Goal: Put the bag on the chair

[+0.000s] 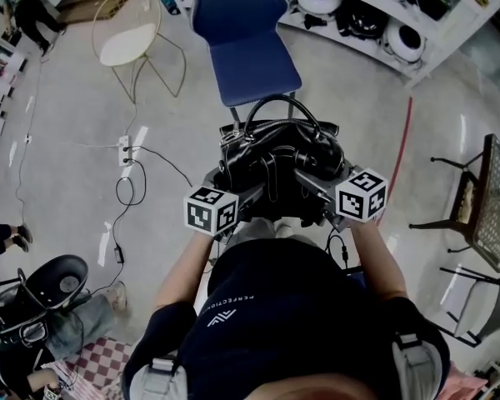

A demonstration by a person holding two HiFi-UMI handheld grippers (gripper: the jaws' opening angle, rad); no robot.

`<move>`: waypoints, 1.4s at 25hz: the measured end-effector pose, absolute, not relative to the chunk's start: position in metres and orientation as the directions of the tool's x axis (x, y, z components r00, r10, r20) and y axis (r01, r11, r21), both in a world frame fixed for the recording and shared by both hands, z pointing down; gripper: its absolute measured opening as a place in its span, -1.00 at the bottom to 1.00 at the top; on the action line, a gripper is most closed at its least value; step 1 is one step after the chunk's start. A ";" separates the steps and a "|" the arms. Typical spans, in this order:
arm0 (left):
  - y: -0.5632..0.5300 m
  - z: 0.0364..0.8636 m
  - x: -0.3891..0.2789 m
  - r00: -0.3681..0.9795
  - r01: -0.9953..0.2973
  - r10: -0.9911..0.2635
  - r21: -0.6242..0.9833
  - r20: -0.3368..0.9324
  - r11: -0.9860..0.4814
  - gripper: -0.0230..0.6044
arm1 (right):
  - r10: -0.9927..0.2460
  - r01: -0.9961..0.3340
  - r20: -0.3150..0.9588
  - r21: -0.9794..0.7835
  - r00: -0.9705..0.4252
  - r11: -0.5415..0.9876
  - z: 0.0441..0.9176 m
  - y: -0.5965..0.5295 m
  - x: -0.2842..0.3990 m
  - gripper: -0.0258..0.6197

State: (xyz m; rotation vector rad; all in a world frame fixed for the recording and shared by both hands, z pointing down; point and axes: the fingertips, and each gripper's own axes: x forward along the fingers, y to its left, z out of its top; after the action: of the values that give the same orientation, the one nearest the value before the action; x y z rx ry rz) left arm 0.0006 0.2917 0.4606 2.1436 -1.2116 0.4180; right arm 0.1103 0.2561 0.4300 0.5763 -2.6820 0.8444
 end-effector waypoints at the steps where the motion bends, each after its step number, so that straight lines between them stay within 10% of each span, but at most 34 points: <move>1: 0.286 0.462 -0.003 0.527 -0.849 -0.646 0.371 0.552 -0.375 0.39 | -0.288 -0.448 0.368 -0.488 -0.884 0.749 0.431 0.251 0.107 -0.02; 35: 0.130 0.472 -0.097 0.560 -0.828 -0.605 0.403 0.566 -0.389 0.38 | -0.308 -0.489 0.404 -0.499 -0.862 0.715 0.435 0.096 0.012 -0.02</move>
State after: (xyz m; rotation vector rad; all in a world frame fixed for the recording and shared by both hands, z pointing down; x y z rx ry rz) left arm -0.0975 0.1303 0.4720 2.1302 -1.1442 0.4328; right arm 0.0124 0.0964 0.4352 0.6270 -2.6302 0.8871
